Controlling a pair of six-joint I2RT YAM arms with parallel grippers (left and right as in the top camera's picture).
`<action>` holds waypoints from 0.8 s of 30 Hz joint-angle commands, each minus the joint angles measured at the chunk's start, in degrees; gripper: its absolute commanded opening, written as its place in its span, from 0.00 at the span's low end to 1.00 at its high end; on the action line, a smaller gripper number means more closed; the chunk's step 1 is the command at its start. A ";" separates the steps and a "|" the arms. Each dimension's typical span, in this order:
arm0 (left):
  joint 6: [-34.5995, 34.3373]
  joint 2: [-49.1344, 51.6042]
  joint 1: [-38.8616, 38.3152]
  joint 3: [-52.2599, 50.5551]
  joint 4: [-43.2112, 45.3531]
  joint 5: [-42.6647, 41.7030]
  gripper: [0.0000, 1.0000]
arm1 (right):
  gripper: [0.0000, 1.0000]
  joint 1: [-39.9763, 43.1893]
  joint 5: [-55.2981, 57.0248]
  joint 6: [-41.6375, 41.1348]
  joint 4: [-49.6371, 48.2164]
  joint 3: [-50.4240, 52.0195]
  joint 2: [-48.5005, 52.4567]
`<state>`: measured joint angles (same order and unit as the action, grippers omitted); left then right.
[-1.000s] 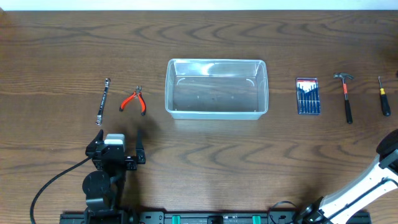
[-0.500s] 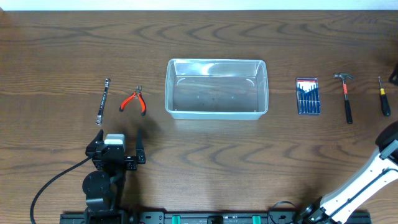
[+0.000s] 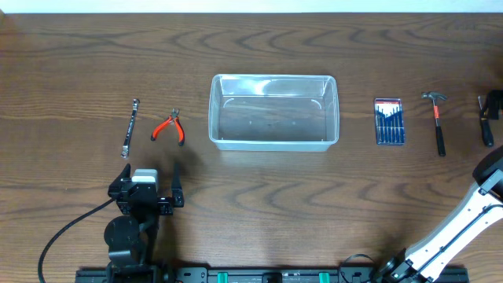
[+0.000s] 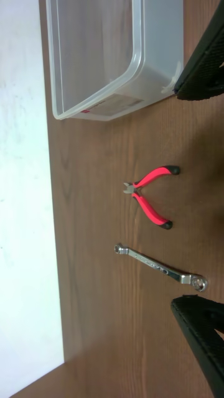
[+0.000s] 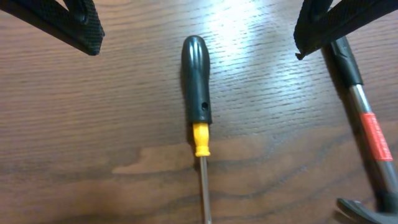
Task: Pack container
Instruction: 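Move the right gripper over the yellow-and-black screwdriver, then lower the right gripper and close it on the screwdriver's black handle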
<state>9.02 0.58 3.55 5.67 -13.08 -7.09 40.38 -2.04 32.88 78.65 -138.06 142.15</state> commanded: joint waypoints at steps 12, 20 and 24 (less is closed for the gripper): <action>-0.09 -0.35 0.24 -1.44 -0.48 0.44 0.98 | 0.99 -0.46 2.05 2.84 2.80 -0.57 3.28; -0.09 -0.35 0.24 -1.44 -0.48 0.44 0.98 | 0.99 -0.35 2.99 4.09 2.56 -0.55 4.17; -0.09 -0.35 0.24 -1.44 -0.48 0.44 0.98 | 0.99 -0.22 3.19 4.07 2.40 -0.52 5.46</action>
<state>9.02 0.58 3.55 5.67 -13.08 -7.09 40.38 0.32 35.66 81.12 -138.06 145.08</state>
